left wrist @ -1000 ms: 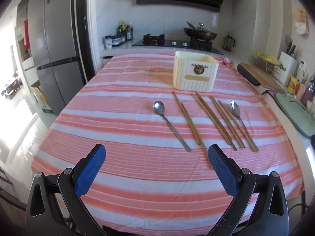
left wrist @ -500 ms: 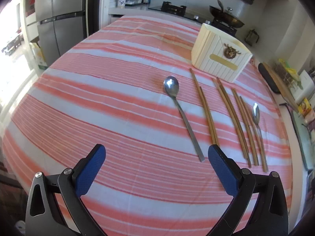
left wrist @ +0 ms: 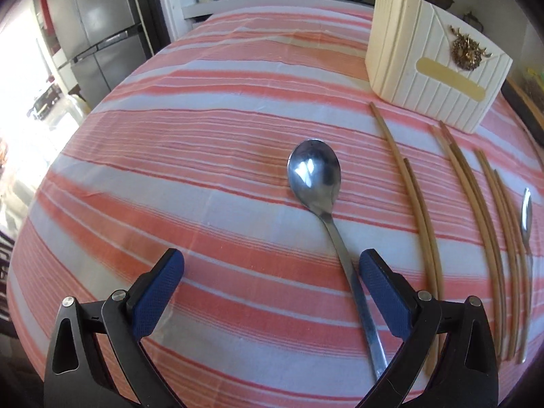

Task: Organize utensils
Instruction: 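Close the left gripper on one spoon handle while the right gripper grasps the other spoon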

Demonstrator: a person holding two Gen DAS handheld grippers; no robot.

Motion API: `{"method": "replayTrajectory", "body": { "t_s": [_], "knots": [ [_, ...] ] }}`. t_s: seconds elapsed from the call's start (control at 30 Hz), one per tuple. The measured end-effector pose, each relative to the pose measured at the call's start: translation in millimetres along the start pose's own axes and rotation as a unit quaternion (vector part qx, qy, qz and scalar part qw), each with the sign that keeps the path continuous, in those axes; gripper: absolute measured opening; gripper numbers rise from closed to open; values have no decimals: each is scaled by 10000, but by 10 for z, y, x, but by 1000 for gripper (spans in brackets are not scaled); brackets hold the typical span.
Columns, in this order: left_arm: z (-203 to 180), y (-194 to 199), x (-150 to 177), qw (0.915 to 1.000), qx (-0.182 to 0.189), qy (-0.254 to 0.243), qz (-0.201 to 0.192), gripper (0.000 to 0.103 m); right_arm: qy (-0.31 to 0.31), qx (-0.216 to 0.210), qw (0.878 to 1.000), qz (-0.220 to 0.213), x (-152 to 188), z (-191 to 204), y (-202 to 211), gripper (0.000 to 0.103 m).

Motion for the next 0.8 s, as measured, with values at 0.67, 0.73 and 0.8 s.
{"method": "replayTrajectory", "body": {
  "t_s": [0.67, 0.73, 0.8],
  "knots": [
    [192, -39, -1, 9956, 484, -800, -35, 103, 836, -287, 9895, 1147, -109, 549, -797, 19],
    [211, -41, 13, 9955, 578, -756, -23, 103, 823, -175, 9900, 1133, -114, 499, -776, 17],
    [206, -38, 20, 9946, 619, -826, -55, 103, 777, -56, 9907, 1118, -112, 450, -763, 17]
  ]
}}
Point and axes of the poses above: each gripper's, at about its wrist camera, not at the fingertips, and y roughly against the way its jaws point, z to its left, x to its underside, the point moved 3 cm from there along -y, roughly the way its jaws point, and after that the axes turned 8 degrees about -y, right-handed, at the moved point
